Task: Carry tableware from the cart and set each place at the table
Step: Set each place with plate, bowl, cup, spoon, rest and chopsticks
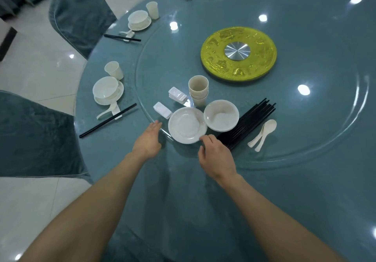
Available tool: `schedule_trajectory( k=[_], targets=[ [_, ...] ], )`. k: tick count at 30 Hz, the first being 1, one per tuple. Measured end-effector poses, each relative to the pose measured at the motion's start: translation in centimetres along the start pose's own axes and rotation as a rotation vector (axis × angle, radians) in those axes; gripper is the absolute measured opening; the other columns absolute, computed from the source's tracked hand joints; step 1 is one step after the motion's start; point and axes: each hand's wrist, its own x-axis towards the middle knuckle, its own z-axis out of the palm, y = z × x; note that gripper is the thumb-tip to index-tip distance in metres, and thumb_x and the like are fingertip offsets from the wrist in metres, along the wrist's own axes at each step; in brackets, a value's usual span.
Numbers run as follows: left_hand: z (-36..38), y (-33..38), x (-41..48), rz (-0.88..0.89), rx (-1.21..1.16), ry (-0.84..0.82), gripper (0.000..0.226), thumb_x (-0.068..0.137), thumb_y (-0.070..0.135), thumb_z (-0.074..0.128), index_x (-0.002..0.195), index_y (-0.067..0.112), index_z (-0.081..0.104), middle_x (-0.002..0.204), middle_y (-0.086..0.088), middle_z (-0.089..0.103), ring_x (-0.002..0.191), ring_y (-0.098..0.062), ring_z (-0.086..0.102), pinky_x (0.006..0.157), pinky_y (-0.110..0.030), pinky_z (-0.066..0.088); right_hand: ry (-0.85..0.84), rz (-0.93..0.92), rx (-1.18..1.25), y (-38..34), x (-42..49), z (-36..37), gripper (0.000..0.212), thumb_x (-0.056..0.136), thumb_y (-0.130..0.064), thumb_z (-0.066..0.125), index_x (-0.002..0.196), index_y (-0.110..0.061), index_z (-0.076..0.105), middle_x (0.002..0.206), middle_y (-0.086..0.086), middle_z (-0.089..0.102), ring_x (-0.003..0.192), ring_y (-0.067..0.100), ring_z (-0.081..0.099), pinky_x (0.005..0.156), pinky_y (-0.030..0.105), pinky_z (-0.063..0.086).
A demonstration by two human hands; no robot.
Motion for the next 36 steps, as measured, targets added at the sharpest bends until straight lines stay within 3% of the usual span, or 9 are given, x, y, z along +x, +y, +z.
schedule_trajectory(
  k=[5, 9, 18, 20, 21, 23, 25, 31, 36],
  targets=[
    [0.7, 0.7, -0.4, 0.077, 0.101, -0.077, 0.089, 0.09, -0.001, 0.052, 0.17, 0.021, 0.019, 0.178, 0.005, 0.005, 0.164, -0.018, 0.009, 0.129, -0.042, 0.027, -0.002, 0.061, -0.043, 0.5, 0.4, -1.1, 0.023, 0.101, -0.021, 0.055, 0.12, -0.011, 0.063, 0.104, 0.007, 0.065, 0.076, 0.033, 0.064, 0.062, 0.041, 0.05],
    [1.1, 2.1, -1.8, 0.088, 0.115, -0.104, 0.084, 0.094, 0.001, 0.047, 0.17, 0.024, 0.019, 0.178, 0.008, 0.004, 0.164, -0.016, 0.009, 0.127, -0.042, 0.03, -0.045, 0.146, -0.055, 0.7, 0.5, -1.8, 0.027, 0.104, -0.027, 0.051, 0.124, -0.011, 0.06, 0.112, 0.009, 0.066, 0.085, 0.036, 0.066, 0.07, 0.043, 0.05],
    [0.8, 4.3, -2.6, 0.088, 0.182, -0.098, 0.073, 0.096, 0.007, 0.046, 0.165, 0.03, 0.034, 0.175, 0.012, 0.02, 0.16, -0.019, 0.025, 0.121, -0.043, 0.04, 0.015, 0.381, -0.053, 2.2, 0.0, -2.4, 0.022, 0.102, -0.035, 0.055, 0.103, -0.013, 0.057, 0.096, 0.008, 0.071, 0.084, 0.035, 0.068, 0.074, 0.045, 0.056],
    [0.7, 5.0, -2.5, 0.068, 0.148, -0.004, 0.052, 0.099, 0.015, 0.048, 0.15, 0.027, 0.054, 0.161, 0.003, 0.05, 0.143, -0.026, 0.05, 0.107, -0.043, 0.051, 0.016, 0.444, -0.06, 2.4, 0.2, -2.4, 0.026, 0.103, -0.038, 0.056, 0.102, -0.012, 0.058, 0.094, 0.01, 0.071, 0.084, 0.035, 0.069, 0.074, 0.045, 0.057],
    [0.7, 5.4, -2.4, 0.05, 0.117, 0.071, 0.04, 0.1, 0.021, 0.05, 0.138, 0.026, 0.062, 0.142, 0.0, 0.066, 0.126, -0.029, 0.061, 0.096, -0.043, 0.056, 0.012, 0.47, -0.056, 2.4, 0.3, -2.4, 0.028, 0.103, -0.039, 0.056, 0.102, -0.011, 0.059, 0.095, 0.011, 0.071, 0.085, 0.035, 0.069, 0.075, 0.045, 0.057],
    [0.7, 6.4, -2.1, 0.018, 0.032, 0.196, 0.026, 0.098, 0.034, 0.054, 0.118, 0.027, 0.068, 0.11, 0.003, 0.075, 0.101, -0.028, 0.068, 0.081, -0.041, 0.059, 0.004, 0.52, -0.027, 2.4, 0.5, -2.3, 0.032, 0.103, -0.042, 0.057, 0.105, -0.01, 0.061, 0.098, 0.013, 0.071, 0.088, 0.035, 0.068, 0.077, 0.046, 0.058],
    [1.0, 7.6, -1.7, -0.013, -0.069, 0.25, 0.021, 0.094, 0.044, 0.057, 0.104, 0.03, 0.07, 0.096, 0.01, 0.075, 0.089, -0.023, 0.07, 0.077, -0.039, 0.06, -0.008, 0.555, 0.006, 2.4, 0.6, -2.2, 0.035, 0.102, -0.043, 0.058, 0.106, -0.008, 0.062, 0.101, 0.014, 0.07, 0.091, 0.035, 0.068, 0.079, 0.047, 0.059],
    [1.8, 10.4, -0.7, -0.107, -0.145, 0.249, 0.023, 0.088, 0.05, 0.072, 0.095, 0.027, 0.07, 0.087, 0.008, 0.074, 0.084, -0.023, 0.07, 0.078, -0.038, 0.061, -0.041, 0.58, 0.014, 2.2, 0.9, -2.1, 0.037, 0.103, -0.041, 0.06, 0.112, -0.006, 0.061, 0.108, 0.017, 0.069, 0.099, 0.036, 0.067, 0.078, 0.042, 0.055],
    [2.3, 10.4, -0.5, -0.125, -0.194, 0.233, 0.017, 0.08, 0.028, 0.076, 0.095, 0.028, 0.069, 0.086, 0.008, 0.073, 0.084, -0.023, 0.071, 0.078, -0.038, 0.062, -0.056, 0.558, -0.041, 1.8, 1.0, -2.2, 0.036, 0.104, -0.039, 0.058, 0.113, -0.005, 0.061, 0.109, 0.018, 0.069, 0.098, 0.036, 0.068, 0.078, 0.042, 0.055]
  ],
)
